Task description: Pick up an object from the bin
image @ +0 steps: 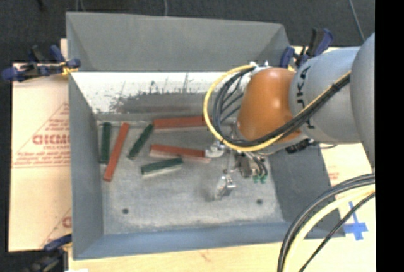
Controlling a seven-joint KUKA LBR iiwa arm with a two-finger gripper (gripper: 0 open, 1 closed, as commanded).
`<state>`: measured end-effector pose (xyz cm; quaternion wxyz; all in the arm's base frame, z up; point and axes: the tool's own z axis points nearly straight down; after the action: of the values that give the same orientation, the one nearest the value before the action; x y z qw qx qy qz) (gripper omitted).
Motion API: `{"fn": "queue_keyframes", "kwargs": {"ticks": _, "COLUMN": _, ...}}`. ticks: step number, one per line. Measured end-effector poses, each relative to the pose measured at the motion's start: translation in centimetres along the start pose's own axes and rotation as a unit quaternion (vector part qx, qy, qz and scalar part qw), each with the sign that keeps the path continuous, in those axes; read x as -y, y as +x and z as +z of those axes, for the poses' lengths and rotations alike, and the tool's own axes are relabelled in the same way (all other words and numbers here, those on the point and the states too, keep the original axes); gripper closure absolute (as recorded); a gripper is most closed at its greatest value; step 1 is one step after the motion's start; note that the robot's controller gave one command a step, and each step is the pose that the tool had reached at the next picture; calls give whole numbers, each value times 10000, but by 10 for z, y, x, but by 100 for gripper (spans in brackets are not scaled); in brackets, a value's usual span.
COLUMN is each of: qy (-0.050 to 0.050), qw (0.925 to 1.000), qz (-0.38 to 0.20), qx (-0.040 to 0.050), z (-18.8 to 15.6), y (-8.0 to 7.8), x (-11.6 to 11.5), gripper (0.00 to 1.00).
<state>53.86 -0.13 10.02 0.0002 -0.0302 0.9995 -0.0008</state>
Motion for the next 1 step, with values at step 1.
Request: {"fn": "queue_keyframes", "kwargs": {"ticks": 1, "qy": -7, "qw": 9992, "qz": -386, "qx": 37, "z": 14, "y": -68, "x": -17, "gripper": 0}}
